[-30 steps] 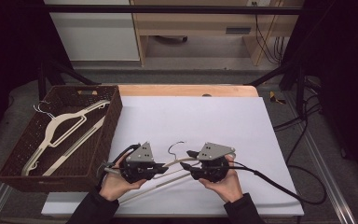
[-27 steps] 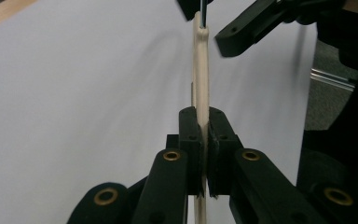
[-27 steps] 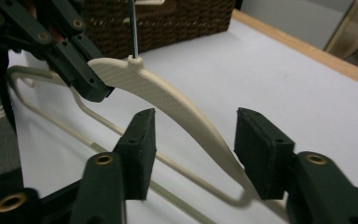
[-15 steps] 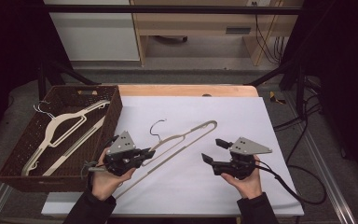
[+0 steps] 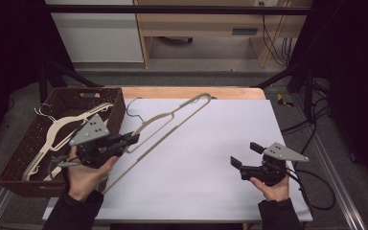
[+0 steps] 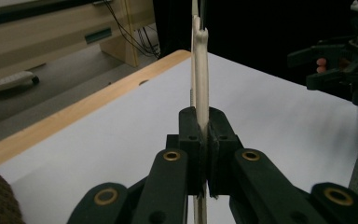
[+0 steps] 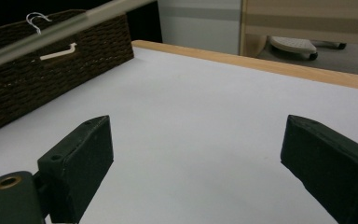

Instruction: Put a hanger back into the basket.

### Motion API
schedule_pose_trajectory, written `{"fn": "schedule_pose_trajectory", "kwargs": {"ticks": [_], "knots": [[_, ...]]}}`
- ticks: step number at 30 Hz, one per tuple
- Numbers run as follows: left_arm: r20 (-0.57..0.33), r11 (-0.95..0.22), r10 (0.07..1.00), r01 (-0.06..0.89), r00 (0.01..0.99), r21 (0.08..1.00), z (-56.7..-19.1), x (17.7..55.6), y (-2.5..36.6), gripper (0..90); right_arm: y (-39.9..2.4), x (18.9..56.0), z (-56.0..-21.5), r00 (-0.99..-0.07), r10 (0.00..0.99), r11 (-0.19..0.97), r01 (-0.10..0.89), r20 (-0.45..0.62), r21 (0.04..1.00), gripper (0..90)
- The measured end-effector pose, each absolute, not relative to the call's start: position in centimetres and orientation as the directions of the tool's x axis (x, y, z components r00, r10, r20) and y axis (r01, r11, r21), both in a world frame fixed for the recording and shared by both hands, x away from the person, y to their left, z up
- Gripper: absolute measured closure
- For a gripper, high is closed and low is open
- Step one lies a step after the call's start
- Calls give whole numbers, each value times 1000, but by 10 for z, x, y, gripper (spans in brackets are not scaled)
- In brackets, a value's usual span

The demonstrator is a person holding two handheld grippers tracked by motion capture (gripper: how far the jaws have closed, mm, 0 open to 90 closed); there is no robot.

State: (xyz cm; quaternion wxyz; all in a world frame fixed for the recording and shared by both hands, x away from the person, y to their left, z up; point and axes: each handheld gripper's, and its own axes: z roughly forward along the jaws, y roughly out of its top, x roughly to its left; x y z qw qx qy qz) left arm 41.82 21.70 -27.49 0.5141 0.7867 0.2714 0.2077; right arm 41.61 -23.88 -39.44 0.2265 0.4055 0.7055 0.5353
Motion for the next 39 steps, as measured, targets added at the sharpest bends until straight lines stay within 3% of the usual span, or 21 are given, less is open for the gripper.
{"fn": "schedule_pose_trajectory", "kwargs": {"ticks": [9, 16, 31, 39], "knots": [[67, -317, 646, 188, 761, 930, -240, 433, 255, 863, -249, 415, -392, -539, 836, 93, 324, 103, 941, 52], [90, -335, 688, 205, 720, 919, -233, 449, 288, 862, -255, 415, -394, -530, 840, 80, 332, 116, 940, 47], [99, -369, 775, 320, 624, 873, -263, 488, 384, 862, -253, 416, -396, -537, 836, 90, 346, 118, 934, 44], [51, -323, 816, 382, 576, 866, -289, 495, 420, 862, -251, 417, -398, -538, 835, 99, 350, 113, 931, 43]]}}
